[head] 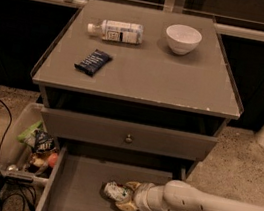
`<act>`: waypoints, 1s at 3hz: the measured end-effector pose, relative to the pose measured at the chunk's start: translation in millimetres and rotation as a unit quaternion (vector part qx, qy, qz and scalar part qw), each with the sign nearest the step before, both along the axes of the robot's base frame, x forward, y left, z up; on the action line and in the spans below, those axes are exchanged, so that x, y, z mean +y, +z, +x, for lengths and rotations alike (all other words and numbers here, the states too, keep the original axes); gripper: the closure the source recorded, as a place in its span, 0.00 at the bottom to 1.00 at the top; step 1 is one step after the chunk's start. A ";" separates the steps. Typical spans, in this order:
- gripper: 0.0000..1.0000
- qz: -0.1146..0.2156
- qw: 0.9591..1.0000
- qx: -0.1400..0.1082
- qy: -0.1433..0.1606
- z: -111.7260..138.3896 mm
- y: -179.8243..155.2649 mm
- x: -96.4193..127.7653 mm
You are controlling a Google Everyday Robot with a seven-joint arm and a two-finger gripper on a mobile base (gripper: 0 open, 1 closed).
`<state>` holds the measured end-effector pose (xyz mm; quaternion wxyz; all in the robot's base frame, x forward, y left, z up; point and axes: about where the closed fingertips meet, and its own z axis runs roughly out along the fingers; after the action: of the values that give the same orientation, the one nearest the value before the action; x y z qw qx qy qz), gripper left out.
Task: Pick 7up can from middle drawer and place on counter
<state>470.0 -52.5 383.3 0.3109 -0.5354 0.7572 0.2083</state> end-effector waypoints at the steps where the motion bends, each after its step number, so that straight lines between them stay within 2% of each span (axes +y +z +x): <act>1: 1.00 0.002 1.000 -0.013 0.012 -1.0 37.9 -15.8; 2: 1.00 0.011 0.999 -0.033 0.020 0.5 87.4 -42.4; 3: 1.00 0.016 0.998 -0.054 0.024 2.8 152.5 -76.0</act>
Offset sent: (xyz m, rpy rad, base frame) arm -0.0010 -0.0838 0.1523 0.0436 -0.1117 0.0546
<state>472.8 -128.5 535.8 0.3546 -0.5587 0.7229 0.1988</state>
